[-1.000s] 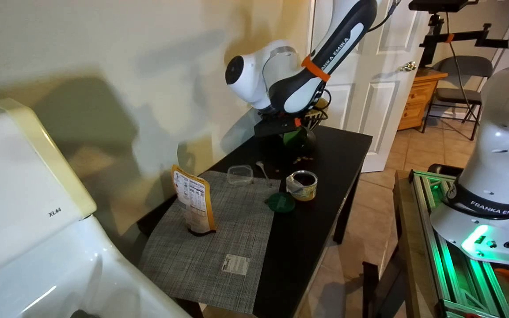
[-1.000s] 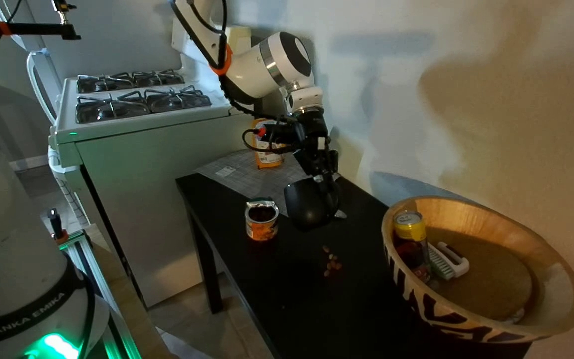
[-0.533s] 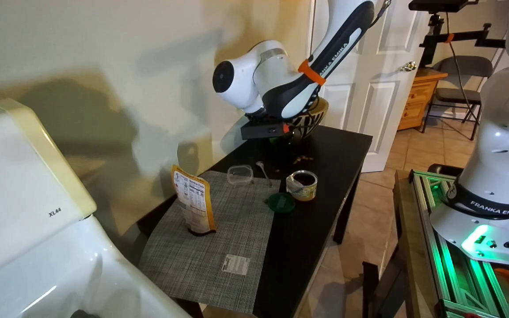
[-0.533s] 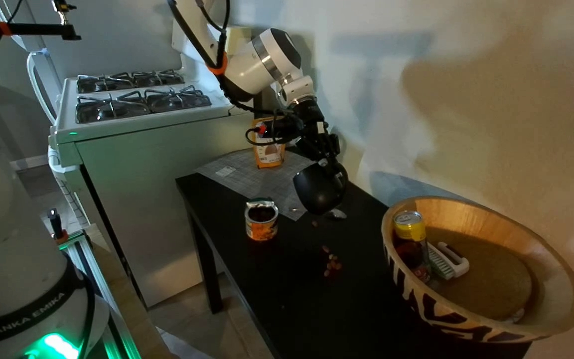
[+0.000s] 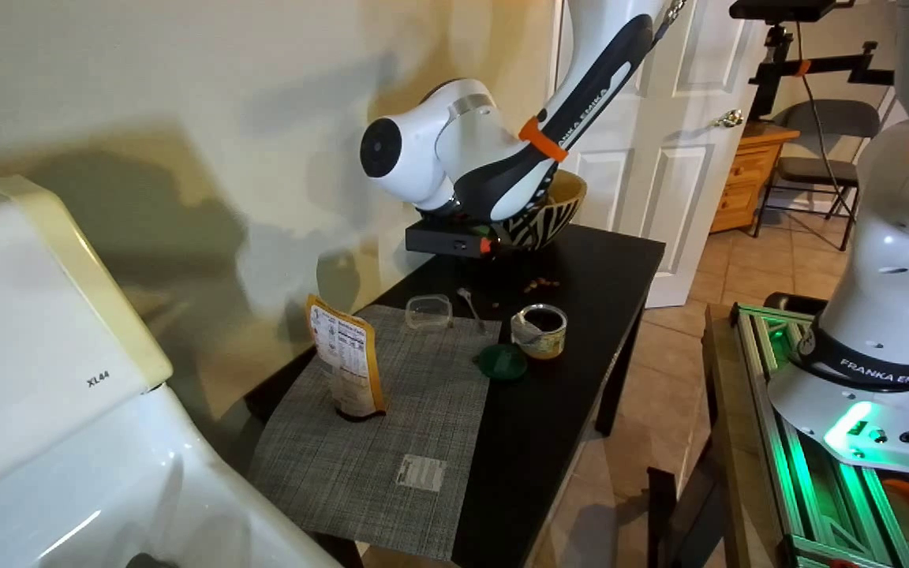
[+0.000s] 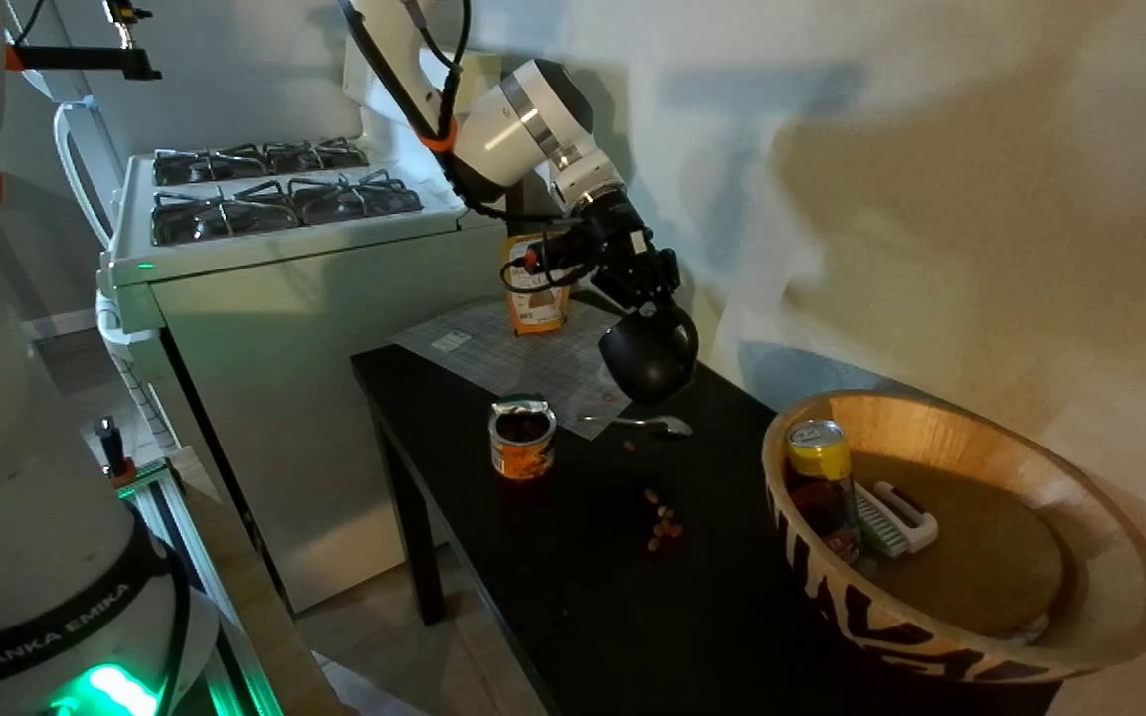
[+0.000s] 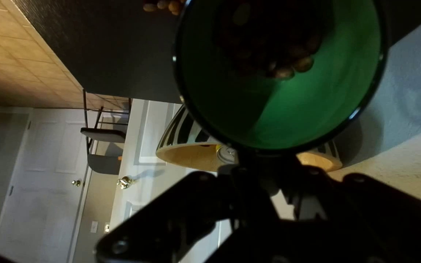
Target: Pour the contents in the black mug into the clear bowl.
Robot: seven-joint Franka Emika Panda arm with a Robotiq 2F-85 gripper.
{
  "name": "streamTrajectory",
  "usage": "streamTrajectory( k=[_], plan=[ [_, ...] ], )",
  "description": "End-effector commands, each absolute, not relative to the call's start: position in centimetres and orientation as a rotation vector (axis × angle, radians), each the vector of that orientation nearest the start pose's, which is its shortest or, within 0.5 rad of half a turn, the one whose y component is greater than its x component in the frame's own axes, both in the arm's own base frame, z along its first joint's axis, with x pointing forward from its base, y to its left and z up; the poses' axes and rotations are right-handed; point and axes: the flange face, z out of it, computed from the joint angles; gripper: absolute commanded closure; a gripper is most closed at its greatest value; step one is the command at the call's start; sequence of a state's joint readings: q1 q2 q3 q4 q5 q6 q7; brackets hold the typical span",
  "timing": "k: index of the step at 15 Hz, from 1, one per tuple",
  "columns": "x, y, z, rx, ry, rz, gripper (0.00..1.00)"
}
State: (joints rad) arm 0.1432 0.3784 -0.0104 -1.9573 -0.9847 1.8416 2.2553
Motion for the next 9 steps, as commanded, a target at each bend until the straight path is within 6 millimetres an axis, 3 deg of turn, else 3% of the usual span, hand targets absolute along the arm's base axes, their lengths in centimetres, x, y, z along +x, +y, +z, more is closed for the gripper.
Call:
streamTrajectory(
  k=[1, 9],
  plan=[
    [58.3, 1.1, 28.0, 1.603, -1.635, 0.787, 0.95],
    [61.8, 2.5, 27.5, 1.646, -1.361, 1.058, 0.95]
  ],
)
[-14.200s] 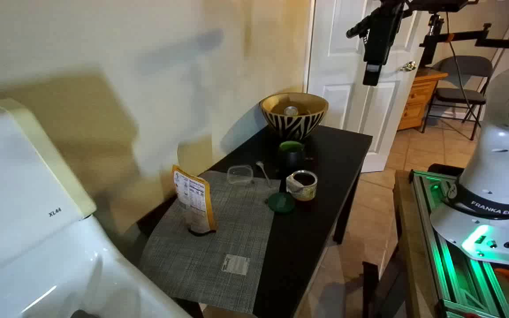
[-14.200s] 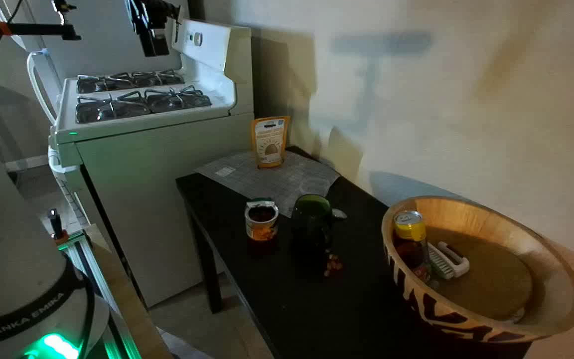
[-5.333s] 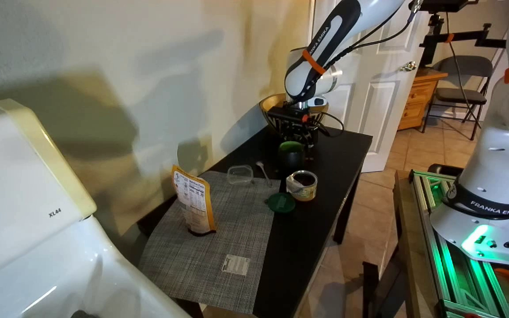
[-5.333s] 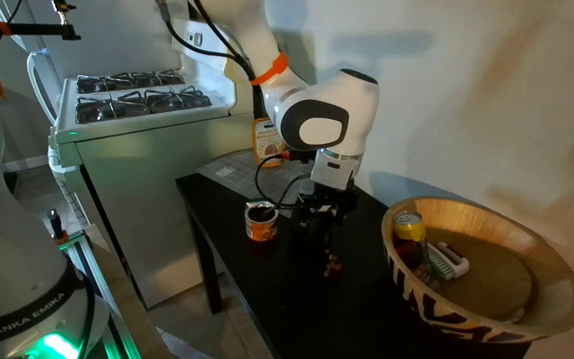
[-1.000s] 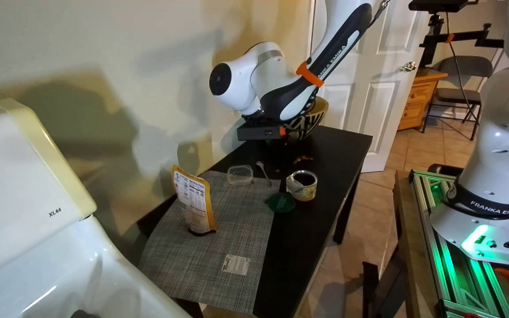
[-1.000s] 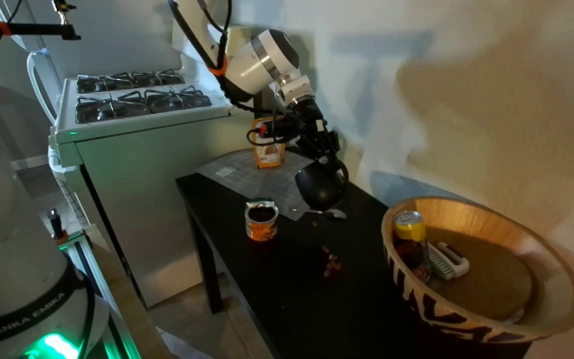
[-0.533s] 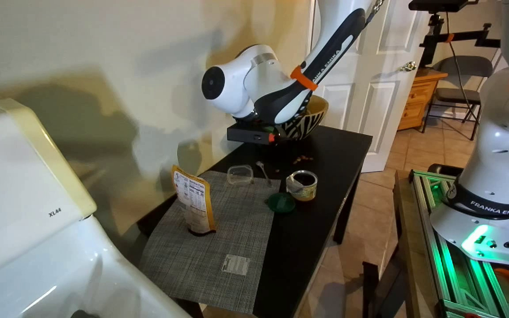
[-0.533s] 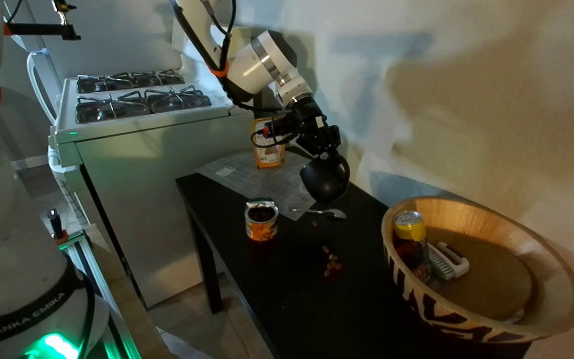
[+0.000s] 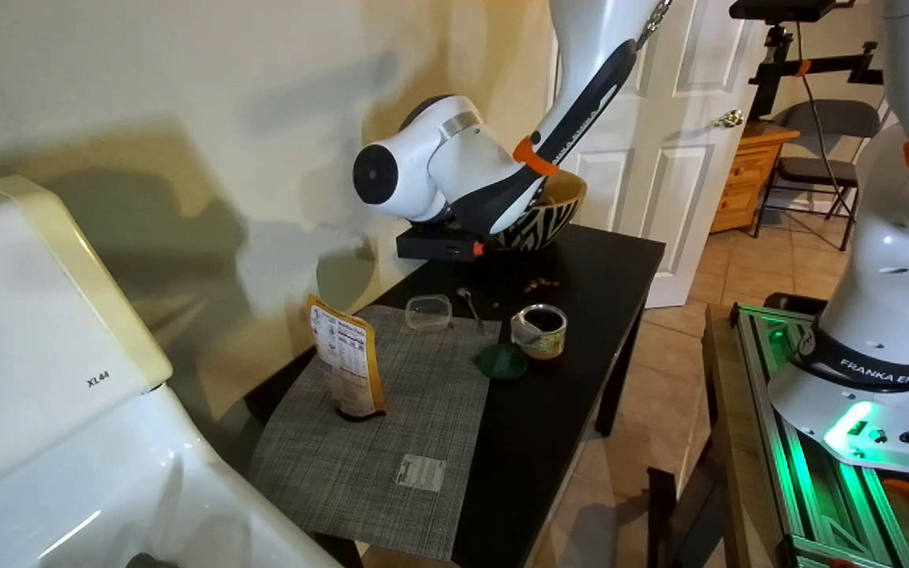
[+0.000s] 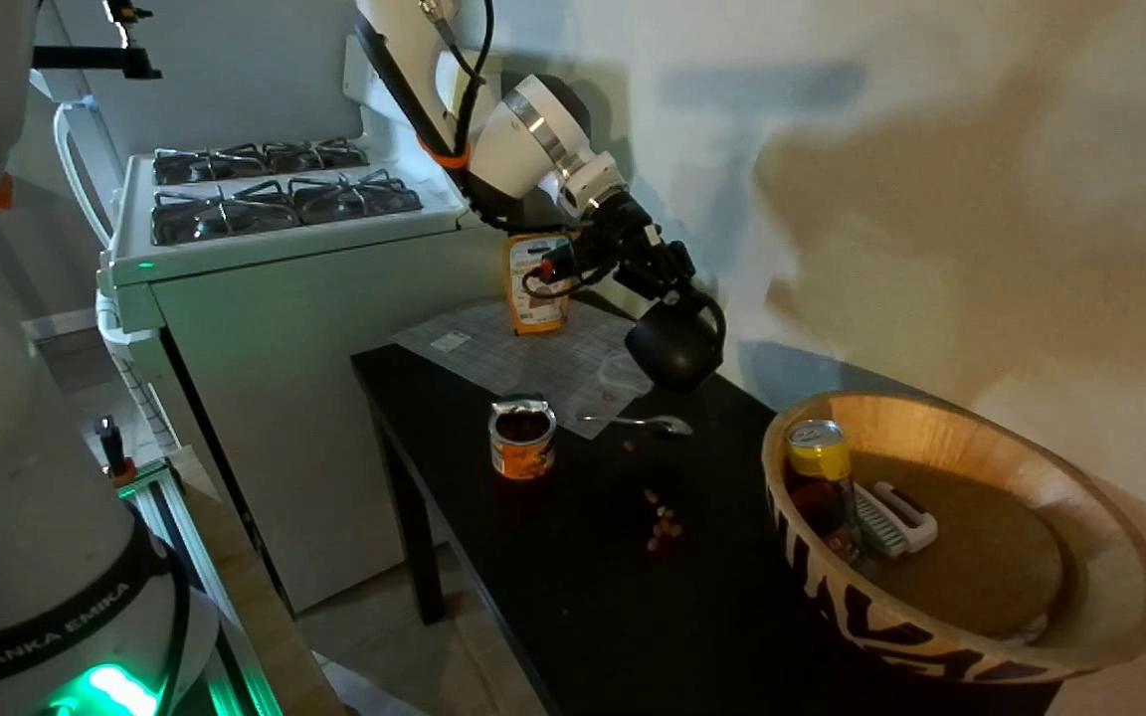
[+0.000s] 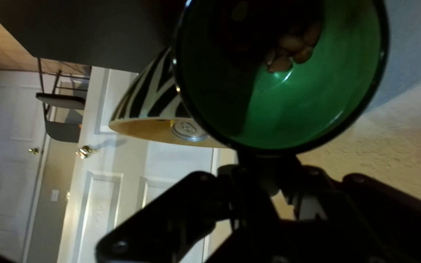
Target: Pour the contents in the black mug into the clear bowl.
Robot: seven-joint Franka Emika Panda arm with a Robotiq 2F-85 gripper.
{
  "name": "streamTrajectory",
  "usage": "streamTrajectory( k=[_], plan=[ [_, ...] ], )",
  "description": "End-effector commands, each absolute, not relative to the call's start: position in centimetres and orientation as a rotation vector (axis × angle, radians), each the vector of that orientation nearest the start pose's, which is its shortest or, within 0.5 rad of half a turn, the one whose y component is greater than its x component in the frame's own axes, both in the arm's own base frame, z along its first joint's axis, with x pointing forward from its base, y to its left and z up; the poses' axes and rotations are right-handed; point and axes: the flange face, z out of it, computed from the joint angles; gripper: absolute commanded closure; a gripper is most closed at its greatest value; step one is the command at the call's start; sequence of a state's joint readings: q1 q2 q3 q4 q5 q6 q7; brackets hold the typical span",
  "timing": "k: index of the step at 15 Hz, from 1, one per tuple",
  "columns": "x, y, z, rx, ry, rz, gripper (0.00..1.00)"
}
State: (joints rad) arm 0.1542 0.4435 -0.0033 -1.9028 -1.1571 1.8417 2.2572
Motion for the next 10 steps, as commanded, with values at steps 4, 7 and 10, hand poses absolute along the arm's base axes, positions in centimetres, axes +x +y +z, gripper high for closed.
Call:
streamTrajectory(
  k=[4, 7, 10],
  plan=[
    [62.4, 4.6, 26.5, 1.657, -1.249, 1.148, 0.95],
    [62.3, 7.1, 25.7, 1.662, -1.172, 1.187, 0.95],
    [61.7, 8.9, 25.7, 1.581, -1.085, 1.238, 0.95]
  ],
)
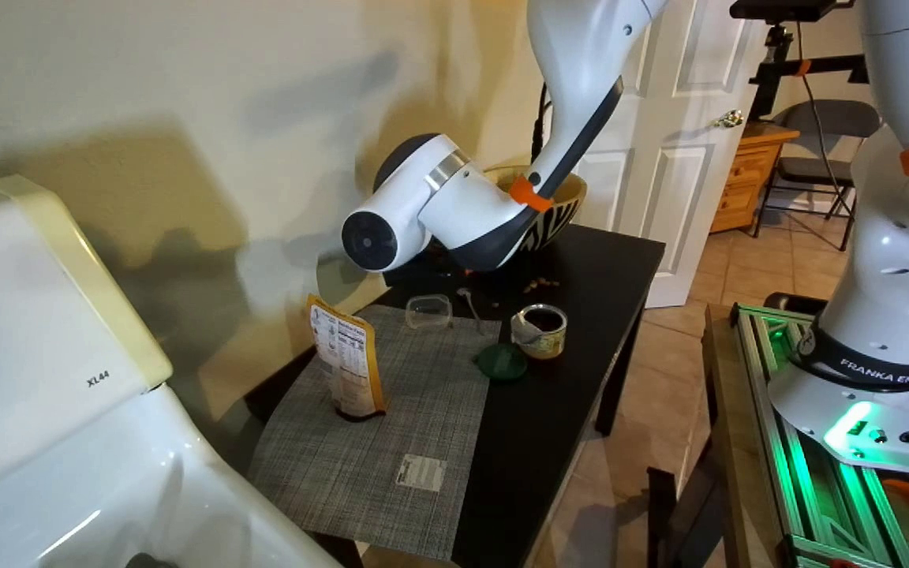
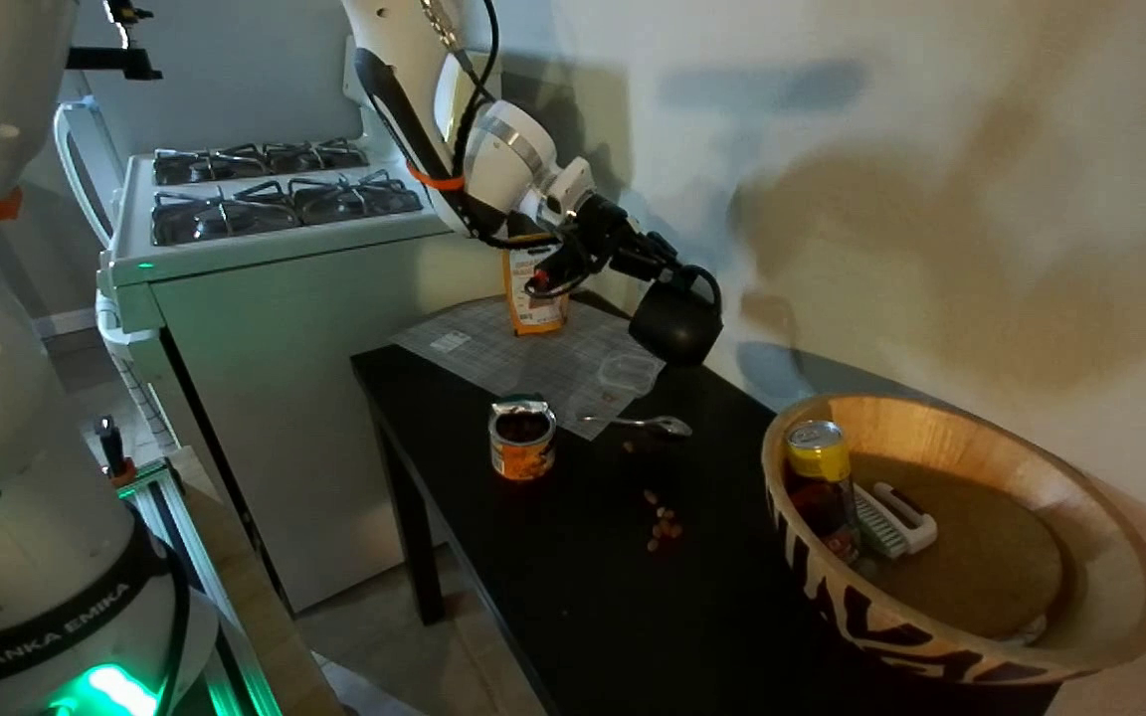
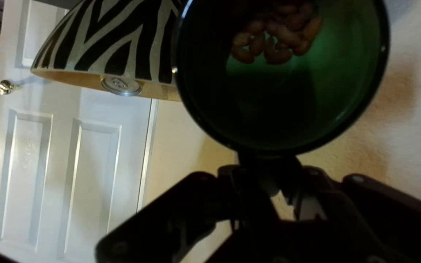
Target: Pour the contents in the black mug into the clear bowl.
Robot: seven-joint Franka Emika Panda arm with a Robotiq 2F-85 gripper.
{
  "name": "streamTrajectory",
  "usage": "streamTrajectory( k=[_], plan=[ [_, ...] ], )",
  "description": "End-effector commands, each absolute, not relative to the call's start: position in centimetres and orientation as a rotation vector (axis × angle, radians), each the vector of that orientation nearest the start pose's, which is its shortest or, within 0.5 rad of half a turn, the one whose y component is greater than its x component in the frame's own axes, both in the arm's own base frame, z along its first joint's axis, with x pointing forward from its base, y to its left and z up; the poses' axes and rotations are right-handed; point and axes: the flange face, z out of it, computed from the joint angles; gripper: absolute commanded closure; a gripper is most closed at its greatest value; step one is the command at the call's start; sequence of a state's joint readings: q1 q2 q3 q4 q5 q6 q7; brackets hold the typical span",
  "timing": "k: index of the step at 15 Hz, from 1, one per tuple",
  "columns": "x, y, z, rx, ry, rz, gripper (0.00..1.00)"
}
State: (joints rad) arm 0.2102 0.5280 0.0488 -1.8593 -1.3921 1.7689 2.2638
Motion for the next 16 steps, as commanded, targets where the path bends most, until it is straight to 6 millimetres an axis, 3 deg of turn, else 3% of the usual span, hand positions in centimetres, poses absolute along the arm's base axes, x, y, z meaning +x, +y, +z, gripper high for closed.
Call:
streamTrajectory(
  k=[1, 6, 11, 16],
  plan=[
    [61.4, 9.3, 25.8, 1.545, -1.061, 1.254, 0.95],
    [61.0, 9.7, 25.3, 1.418, -1.001, 1.274, 0.95],
    [62.3, 9.4, 24.2, 1.324, -0.895, 1.332, 0.95],
    [63.5, 10.7, 23.4, 1.282, -0.825, 1.395, 0.95]
  ],
)
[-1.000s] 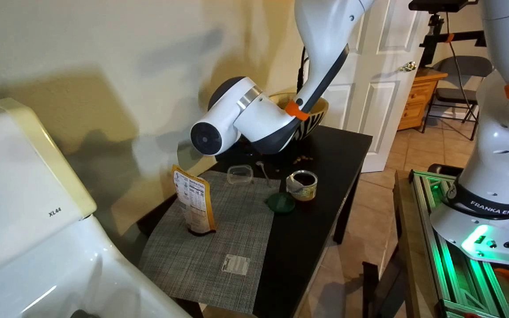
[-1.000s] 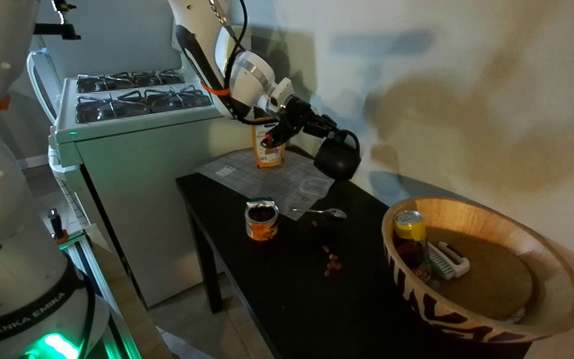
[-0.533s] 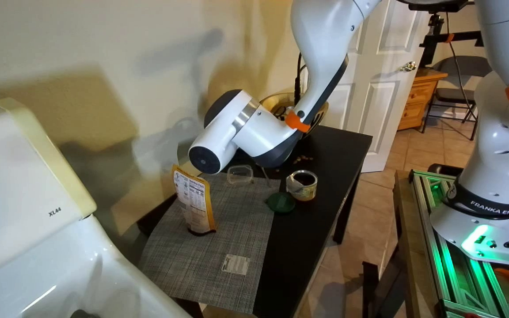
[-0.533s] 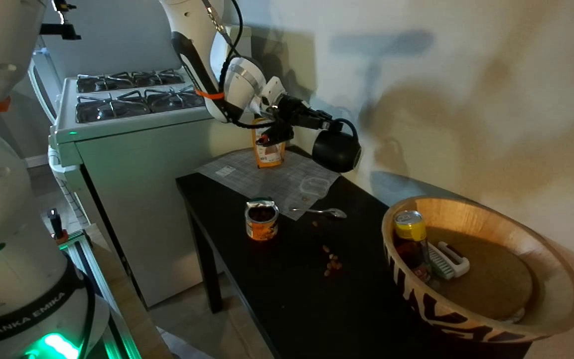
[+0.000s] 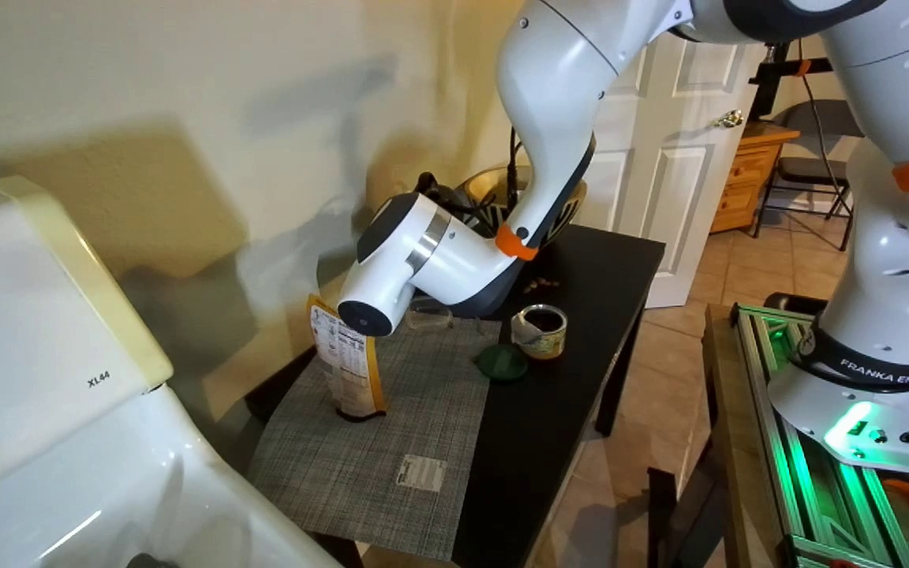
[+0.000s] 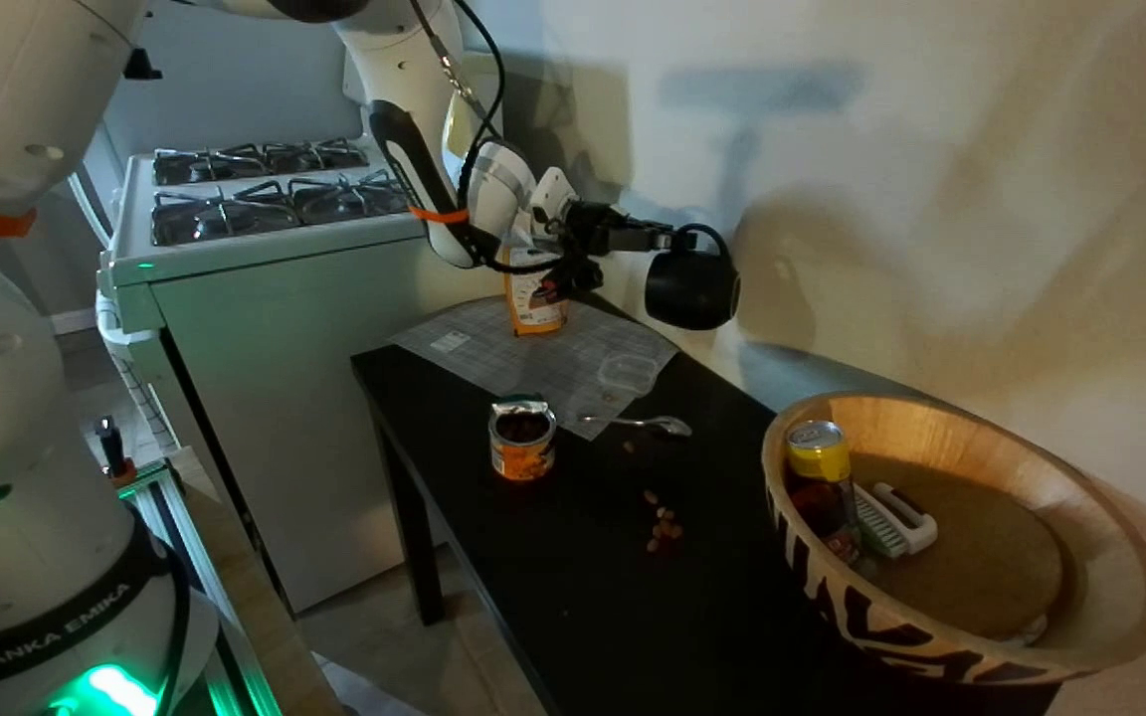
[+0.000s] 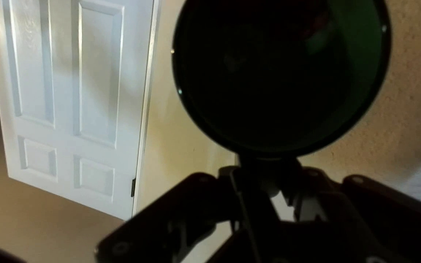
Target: Pour the contents in the black mug into the clear bowl.
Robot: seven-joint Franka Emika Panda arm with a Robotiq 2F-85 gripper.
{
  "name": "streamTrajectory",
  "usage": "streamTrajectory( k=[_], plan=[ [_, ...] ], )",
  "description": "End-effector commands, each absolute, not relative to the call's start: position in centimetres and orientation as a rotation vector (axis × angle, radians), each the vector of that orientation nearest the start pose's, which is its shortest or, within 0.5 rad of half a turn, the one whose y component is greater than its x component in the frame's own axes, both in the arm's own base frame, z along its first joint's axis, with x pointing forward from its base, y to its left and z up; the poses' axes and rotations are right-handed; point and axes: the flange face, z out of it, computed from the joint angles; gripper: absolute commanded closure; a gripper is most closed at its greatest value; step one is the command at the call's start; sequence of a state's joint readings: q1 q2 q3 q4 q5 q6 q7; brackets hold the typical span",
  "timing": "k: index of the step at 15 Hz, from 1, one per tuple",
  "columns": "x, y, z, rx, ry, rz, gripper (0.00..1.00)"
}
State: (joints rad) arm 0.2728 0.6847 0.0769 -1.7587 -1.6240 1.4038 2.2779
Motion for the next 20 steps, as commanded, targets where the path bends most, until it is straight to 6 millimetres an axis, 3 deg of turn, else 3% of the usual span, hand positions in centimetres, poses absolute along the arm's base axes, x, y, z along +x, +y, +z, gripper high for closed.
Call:
streamTrajectory(
  k=[1, 7, 20],
  plan=[
    [63.3, 11.2, 23.2, 1.267, -0.806, 1.392, 0.95],
    [62.4, 12.8, 22.5, 1.202, -0.746, 1.378, 0.95],
    [62.3, 13.3, 22.9, 1.081, -0.577, 1.328, 0.95]
  ],
)
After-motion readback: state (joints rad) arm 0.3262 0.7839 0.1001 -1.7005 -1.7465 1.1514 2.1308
